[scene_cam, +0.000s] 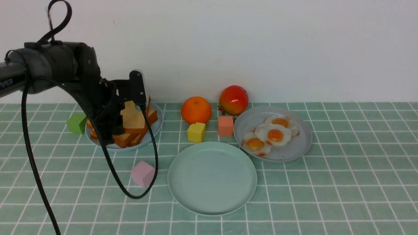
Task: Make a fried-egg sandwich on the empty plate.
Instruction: Use the left arm to grab a slice of bread, then use the left arm to put a slice of bread into the empty plate in the middle
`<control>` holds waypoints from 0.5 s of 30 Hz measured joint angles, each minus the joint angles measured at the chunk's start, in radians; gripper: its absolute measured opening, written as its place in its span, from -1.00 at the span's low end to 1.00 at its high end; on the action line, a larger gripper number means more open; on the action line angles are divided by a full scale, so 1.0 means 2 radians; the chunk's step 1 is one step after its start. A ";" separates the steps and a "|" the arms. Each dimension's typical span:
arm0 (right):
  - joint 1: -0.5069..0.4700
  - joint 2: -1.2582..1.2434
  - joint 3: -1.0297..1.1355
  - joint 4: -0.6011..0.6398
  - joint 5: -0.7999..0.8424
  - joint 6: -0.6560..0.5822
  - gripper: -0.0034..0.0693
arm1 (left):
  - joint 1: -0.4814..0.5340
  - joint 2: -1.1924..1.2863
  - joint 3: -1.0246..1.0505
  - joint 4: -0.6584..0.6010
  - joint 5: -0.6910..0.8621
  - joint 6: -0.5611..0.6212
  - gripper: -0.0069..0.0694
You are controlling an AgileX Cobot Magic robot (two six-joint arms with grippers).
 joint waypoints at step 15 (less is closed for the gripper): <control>0.000 0.000 0.000 0.003 0.004 0.000 -0.79 | -0.047 -0.109 0.011 -0.036 0.064 -0.082 -0.76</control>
